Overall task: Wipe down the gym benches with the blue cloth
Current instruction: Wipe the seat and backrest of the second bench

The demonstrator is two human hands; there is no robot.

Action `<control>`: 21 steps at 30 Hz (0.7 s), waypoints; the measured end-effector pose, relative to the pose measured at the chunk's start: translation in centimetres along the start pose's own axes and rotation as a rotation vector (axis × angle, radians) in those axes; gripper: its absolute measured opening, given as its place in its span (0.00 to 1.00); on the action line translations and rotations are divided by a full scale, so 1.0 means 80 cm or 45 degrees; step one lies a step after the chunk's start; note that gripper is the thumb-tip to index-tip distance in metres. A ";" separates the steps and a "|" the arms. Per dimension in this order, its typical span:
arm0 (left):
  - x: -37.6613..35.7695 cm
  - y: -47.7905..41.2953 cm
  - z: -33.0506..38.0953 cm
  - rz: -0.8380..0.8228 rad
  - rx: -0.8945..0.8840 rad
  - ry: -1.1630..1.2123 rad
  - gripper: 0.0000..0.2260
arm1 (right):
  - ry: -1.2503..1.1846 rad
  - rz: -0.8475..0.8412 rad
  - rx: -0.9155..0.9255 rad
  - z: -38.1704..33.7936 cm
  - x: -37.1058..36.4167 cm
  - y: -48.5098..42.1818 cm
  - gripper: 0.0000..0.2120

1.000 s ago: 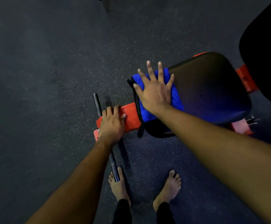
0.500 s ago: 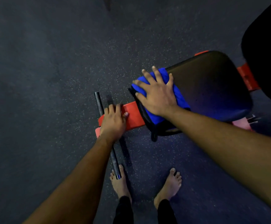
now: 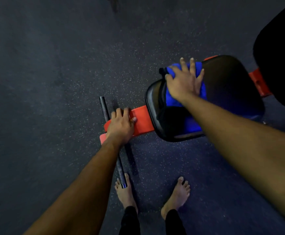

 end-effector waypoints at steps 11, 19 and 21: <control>-0.015 -0.013 -0.008 -0.048 0.020 -0.117 0.30 | 0.069 -0.013 0.177 0.005 0.001 -0.011 0.23; -0.011 -0.004 -0.004 -0.173 0.050 0.005 0.27 | 0.099 0.054 0.463 -0.083 -0.019 0.092 0.24; -0.008 -0.001 -0.001 -0.186 0.045 0.042 0.25 | 0.148 -0.018 0.528 -0.074 -0.024 0.093 0.25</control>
Point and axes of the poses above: each hand's wrist, its own y-axis away from the middle knuckle, its own x-axis out of the back of the hand, z = x × y, the point moved 10 cm from there along -y, towards the middle knuckle, and after that the axes turned 14 degrees about x, right-handed, at the moved point
